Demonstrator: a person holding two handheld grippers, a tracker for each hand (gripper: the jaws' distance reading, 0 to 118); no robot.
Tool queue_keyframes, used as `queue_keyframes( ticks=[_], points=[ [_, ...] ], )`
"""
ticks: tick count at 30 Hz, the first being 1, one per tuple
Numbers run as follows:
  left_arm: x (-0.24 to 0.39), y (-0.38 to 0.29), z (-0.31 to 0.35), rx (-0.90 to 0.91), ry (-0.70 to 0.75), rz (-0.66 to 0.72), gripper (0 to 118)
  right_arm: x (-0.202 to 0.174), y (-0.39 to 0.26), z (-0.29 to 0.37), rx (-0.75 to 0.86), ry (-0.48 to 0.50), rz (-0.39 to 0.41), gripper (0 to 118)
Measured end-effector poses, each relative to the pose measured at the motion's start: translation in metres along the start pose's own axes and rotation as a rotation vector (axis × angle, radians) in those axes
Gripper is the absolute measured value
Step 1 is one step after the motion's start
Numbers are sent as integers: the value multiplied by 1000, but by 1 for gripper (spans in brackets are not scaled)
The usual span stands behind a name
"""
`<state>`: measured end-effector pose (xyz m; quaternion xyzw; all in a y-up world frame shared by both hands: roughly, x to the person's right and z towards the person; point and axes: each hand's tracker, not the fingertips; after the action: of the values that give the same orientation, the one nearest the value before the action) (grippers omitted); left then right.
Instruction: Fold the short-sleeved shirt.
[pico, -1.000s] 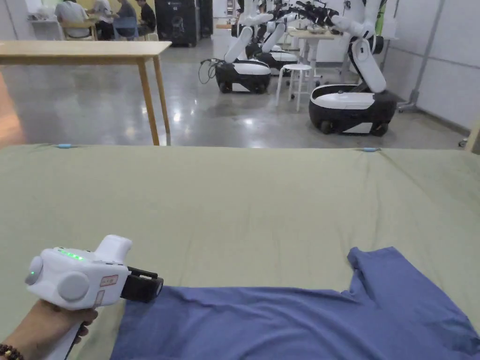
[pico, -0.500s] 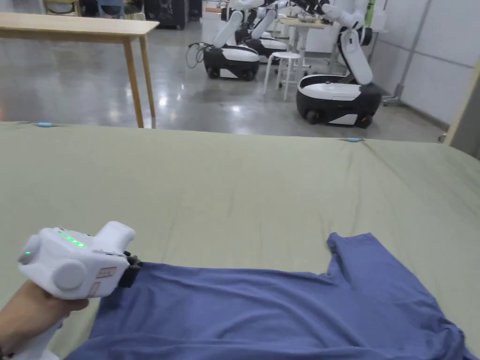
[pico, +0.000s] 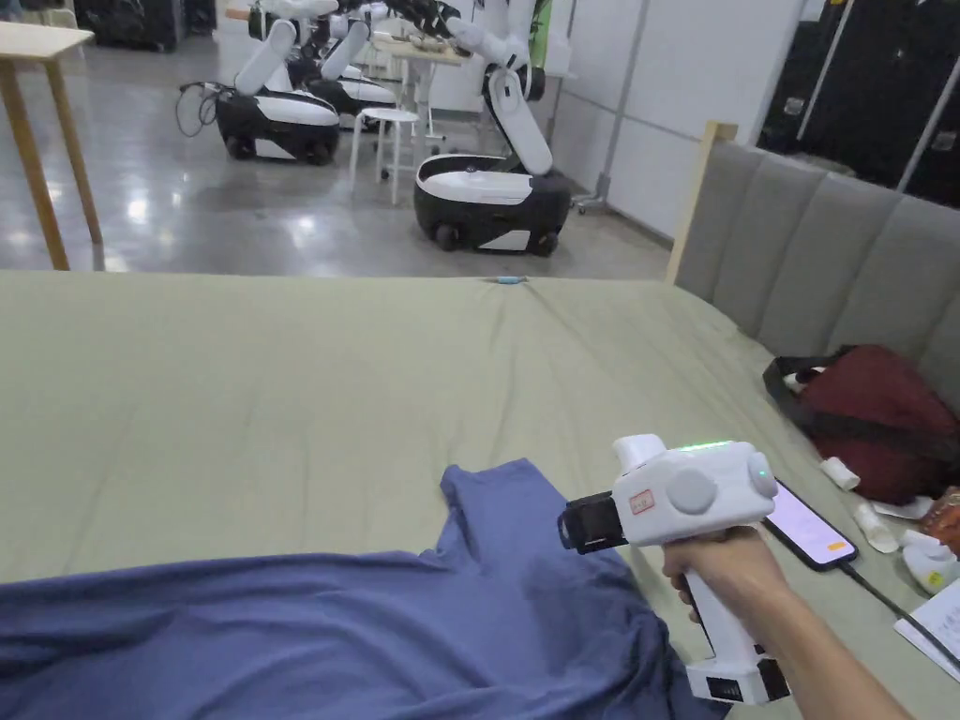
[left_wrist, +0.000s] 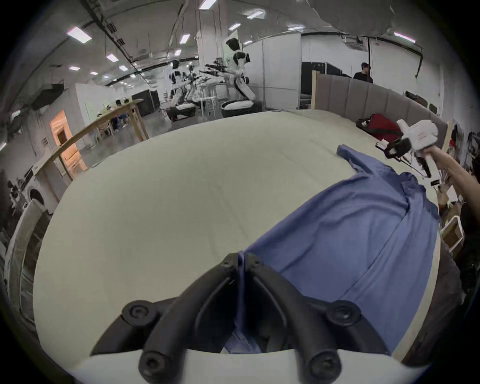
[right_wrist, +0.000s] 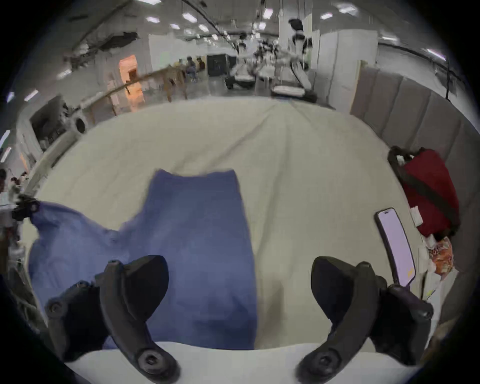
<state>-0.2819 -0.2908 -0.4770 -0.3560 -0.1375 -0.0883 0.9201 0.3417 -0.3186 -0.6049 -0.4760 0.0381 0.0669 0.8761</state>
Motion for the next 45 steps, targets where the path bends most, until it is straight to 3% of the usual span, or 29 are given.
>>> queue_keyframes(
  ticks=[3, 5, 6, 8, 9, 10, 14, 19, 26, 30, 34, 37, 45],
  points=[
    [5, 1, -1, -17, -5, -4, 2, -9, -2, -25, -94, -1, 39, 107],
    [8, 2, -2, -25, 1, -14, 2, -14, -4, -27, -74, 3, 33, 100],
    [8, 2, -2, -25, 3, -14, 2, -17, -3, -24, -66, 0, 31, 88],
    [9, 1, -2, -27, -2, -5, 2, -24, -4, -10, -26, 32, 53, 41],
    [9, 2, -2, -26, -2, -2, 2, -29, -3, -6, -14, 43, 69, 9],
    [10, 2, -3, -27, 0, -1, 2, -33, -2, -3, -19, 40, 73, 1],
    [14, 3, -1, -25, 8, -5, 2, -36, 3, -1, -39, 19, 140, 1],
    [15, 2, 27, 6, -11, -5, 2, -42, -5, 64, 136, 63, 166, 1],
    [32, -21, 105, 164, 58, -127, 2, -53, -71, 188, 341, 115, 222, 1],
    [37, -56, 141, 184, 26, -66, 2, -56, -125, 225, 360, 148, 286, 1],
    [43, -96, 165, 181, 7, -20, 2, -52, -178, 240, 336, 203, 311, 2],
    [47, -124, 171, 159, -7, -8, 2, -45, -208, 235, 279, 258, 285, 2],
    [55, -171, 149, 25, -53, 16, 2, -31, -245, 192, 89, 176, 264, 2]
  ],
)
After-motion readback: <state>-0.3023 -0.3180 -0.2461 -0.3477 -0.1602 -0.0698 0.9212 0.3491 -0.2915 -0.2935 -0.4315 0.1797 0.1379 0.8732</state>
